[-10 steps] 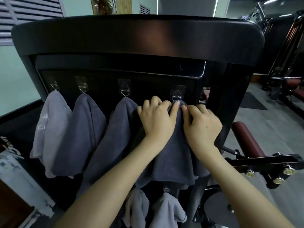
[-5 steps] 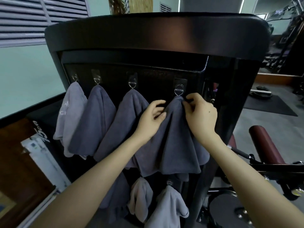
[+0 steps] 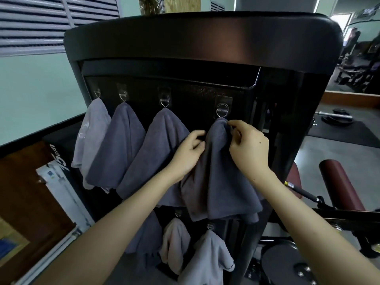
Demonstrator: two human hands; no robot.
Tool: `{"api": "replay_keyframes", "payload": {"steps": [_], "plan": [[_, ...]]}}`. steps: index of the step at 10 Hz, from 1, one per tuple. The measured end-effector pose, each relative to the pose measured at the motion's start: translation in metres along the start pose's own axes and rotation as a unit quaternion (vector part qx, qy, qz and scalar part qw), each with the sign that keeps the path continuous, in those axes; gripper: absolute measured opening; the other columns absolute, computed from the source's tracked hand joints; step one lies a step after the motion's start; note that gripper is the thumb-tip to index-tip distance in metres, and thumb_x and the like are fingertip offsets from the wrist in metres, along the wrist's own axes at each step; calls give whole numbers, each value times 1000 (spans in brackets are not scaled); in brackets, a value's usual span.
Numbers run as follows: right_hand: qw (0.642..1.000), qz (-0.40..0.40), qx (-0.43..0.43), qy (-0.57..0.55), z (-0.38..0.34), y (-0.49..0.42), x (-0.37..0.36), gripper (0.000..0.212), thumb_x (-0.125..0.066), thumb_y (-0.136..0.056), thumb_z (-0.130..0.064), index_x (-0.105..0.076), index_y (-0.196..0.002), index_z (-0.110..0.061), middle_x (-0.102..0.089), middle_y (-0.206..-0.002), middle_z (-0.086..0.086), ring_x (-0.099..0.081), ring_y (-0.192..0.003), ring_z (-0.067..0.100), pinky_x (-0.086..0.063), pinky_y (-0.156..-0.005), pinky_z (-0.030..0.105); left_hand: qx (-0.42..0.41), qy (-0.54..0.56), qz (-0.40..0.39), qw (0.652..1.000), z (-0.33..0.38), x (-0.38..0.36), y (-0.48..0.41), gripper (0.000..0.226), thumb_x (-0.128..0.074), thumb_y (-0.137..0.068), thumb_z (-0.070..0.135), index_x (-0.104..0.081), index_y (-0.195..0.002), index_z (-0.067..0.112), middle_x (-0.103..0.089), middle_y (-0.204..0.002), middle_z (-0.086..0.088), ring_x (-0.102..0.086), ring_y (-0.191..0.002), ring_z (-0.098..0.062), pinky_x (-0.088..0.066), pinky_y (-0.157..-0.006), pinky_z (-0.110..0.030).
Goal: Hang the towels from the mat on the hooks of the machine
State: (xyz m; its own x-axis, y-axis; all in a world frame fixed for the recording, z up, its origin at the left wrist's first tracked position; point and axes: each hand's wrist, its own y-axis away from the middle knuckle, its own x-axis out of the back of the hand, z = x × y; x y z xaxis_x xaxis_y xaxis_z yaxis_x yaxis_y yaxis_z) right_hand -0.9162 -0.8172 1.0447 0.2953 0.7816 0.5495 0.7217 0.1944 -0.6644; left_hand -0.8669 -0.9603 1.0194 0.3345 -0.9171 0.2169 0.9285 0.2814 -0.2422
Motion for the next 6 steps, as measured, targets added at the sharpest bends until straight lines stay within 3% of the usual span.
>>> {"api": "replay_keyframes", "payload": {"steps": [1, 2, 3, 4, 5, 6], "plan": [[1000, -6, 7, -29, 4, 1, 2, 36, -49, -83, -3, -63, -113, -17, -66, -96, 5, -60, -87, 23, -35, -68, 25, -134, -130, 93, 978, 0, 10, -7, 35, -59, -86, 1, -60, -114, 22, -60, -97, 5, -59, -84, -5, -47, -79, -17], [999, -21, 7, -50, 6, 1, 4, 34, -51, -83, -4, -63, -112, -18, -64, -94, 1, -57, -81, 15, -35, -67, 21, -159, -121, 80, 977, 10, 19, -14, 40, -56, -87, -1, -63, -112, 29, -61, -97, 5, -59, -83, -9, -54, -76, -25], [999, -8, 20, -45, 7, 1, 6, 32, -52, -84, -5, -64, -111, -18, -64, -95, 1, -57, -79, 16, -37, -65, 25, -126, -81, -4, 989, 22, 19, -14, 41, -47, -93, -2, -57, -117, 31, -61, -106, 4, -58, -94, -8, -53, -76, -19], [999, 15, 43, -23, 8, 0, 7, 27, -53, -83, -7, -66, -105, -17, -65, -92, 3, -61, -81, 25, -43, -62, 31, -127, -88, -49, 987, 29, 20, -11, 43, -43, -94, -4, -55, -120, 29, -61, -116, 6, -55, -112, -6, -48, -88, -18], [997, 38, 70, 16, 10, -2, 8, 25, -50, -83, -14, -68, -101, -17, -65, -90, 3, -60, -81, 27, -41, -59, 30, -145, -125, -45, 980, 31, 20, -11, 41, -44, -93, -4, -56, -123, 22, -61, -119, 5, -53, -116, -6, -42, -99, -19], [992, 77, 89, 49, 8, -4, 11, 23, -50, -83, -17, -69, -96, -18, -66, -87, 3, -59, -78, 28, -38, -57, 28, -138, -128, -15, 982, 34, 20, -11, 40, -45, -93, -5, -56, -124, 17, -61, -115, 3, -54, -114, -8, -43, -97, -20]]}}
